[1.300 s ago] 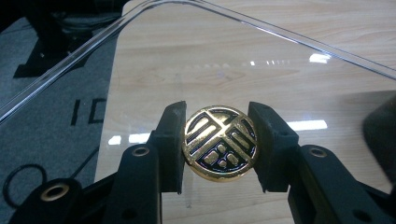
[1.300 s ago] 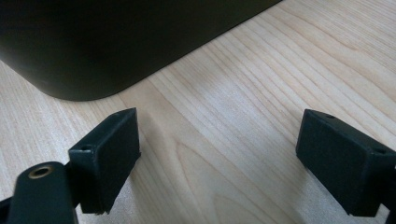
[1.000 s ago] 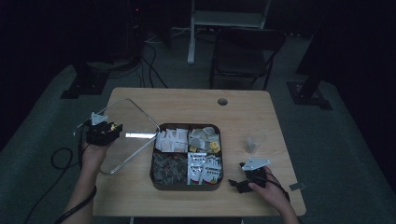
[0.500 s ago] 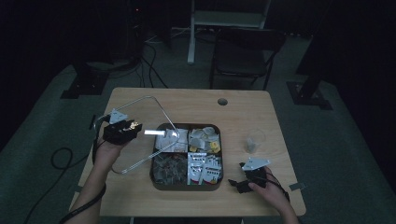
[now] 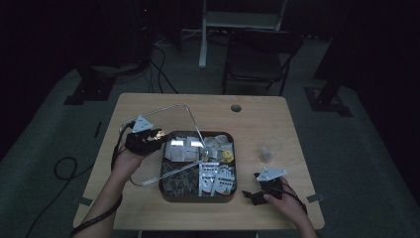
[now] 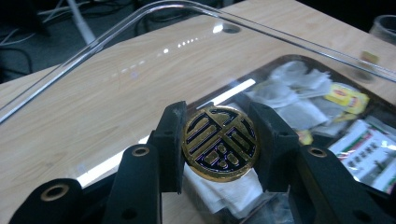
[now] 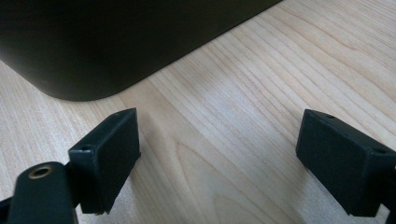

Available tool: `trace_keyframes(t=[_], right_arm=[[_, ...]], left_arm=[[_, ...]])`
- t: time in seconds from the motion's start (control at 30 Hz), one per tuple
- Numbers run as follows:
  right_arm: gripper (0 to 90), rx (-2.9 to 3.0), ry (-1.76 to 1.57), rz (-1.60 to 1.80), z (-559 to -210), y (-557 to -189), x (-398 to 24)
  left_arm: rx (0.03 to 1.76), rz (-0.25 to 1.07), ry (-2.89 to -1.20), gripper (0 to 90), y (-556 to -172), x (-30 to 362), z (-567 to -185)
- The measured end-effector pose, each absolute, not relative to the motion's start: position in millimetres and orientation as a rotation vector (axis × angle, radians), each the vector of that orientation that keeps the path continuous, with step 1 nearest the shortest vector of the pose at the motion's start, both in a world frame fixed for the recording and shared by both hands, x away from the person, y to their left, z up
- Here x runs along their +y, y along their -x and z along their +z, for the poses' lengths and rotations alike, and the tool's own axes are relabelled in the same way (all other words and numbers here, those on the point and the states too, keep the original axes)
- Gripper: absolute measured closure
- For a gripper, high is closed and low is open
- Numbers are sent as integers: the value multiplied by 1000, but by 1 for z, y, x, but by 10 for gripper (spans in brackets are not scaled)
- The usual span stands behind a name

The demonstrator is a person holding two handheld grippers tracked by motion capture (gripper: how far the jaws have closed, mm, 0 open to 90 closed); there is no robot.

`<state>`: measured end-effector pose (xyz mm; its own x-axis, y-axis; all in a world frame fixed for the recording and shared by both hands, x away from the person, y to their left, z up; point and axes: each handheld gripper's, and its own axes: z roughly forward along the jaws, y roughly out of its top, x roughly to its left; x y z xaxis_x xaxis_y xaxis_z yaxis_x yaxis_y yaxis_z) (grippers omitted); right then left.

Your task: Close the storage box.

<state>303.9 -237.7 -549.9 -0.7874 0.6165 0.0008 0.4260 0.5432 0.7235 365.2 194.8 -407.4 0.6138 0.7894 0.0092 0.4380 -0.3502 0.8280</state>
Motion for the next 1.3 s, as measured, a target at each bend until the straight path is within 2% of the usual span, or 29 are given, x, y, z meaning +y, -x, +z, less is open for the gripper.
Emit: trace_keyframes(t=[0.7, 1.3], right_arm=[[131, 2528, -870, 1083, -550, -304, -238], [132, 2528, -871, 1083, -550, -304, -238]], left_arm=[[761, 422, -2079, 603, -360, 136, -410], [685, 308, -2165, 603, -369, 112, -445]])
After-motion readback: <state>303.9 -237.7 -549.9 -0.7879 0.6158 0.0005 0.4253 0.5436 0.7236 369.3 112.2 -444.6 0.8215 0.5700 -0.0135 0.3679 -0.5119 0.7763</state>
